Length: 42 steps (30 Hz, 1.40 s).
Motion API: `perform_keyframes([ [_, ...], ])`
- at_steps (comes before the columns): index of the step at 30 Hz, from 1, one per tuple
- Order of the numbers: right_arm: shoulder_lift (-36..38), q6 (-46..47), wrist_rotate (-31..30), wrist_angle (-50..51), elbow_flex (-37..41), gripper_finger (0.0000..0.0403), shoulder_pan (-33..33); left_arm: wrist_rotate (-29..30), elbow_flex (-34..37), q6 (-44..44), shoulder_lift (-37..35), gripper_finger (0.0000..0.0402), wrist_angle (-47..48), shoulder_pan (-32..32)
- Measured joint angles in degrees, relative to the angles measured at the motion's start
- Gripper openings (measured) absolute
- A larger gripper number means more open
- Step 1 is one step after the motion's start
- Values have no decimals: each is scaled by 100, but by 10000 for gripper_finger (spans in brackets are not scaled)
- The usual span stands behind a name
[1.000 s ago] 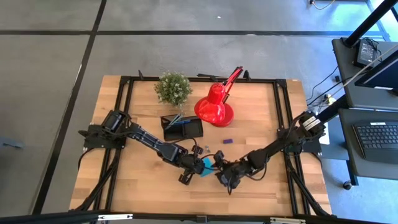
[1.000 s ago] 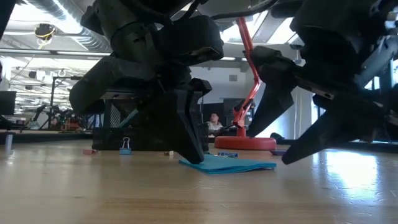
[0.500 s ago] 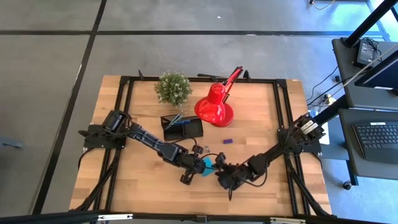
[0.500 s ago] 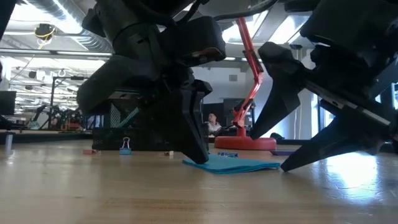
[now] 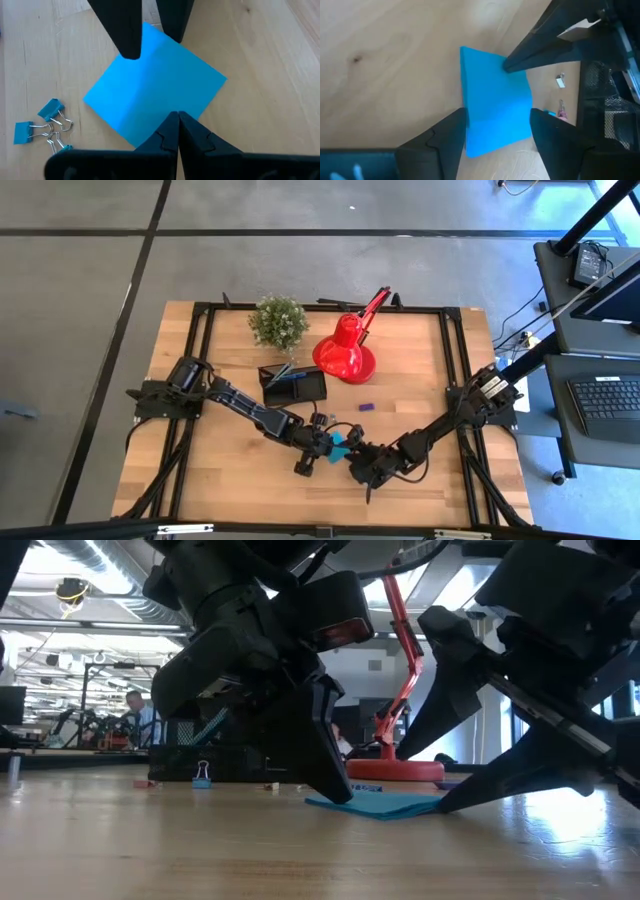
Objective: Pick and place office supplies into organizer
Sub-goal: Put the blue sticky notes into the black desk organizer
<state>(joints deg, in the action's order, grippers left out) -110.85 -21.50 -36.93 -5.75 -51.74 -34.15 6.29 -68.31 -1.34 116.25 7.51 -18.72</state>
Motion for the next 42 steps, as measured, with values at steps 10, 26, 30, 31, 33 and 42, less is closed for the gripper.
perform_keyframes([
  [10,-11,30,-493,36,10,222,13,-114,0,-2,0,2,2,2],
  [26,-23,-109,-367,-327,29,208,63,-146,-4,0,0,2,-2,7],
  [30,-22,-113,-55,-275,23,184,169,-147,-4,0,0,1,-4,4],
  [31,-22,-114,-28,-268,21,177,189,-149,-4,0,0,1,-3,4],
  [33,-22,-116,-14,-262,21,163,212,-149,-4,0,0,1,-4,4],
  [42,-22,-157,142,-316,25,118,232,-150,-4,0,0,2,-2,10],
])
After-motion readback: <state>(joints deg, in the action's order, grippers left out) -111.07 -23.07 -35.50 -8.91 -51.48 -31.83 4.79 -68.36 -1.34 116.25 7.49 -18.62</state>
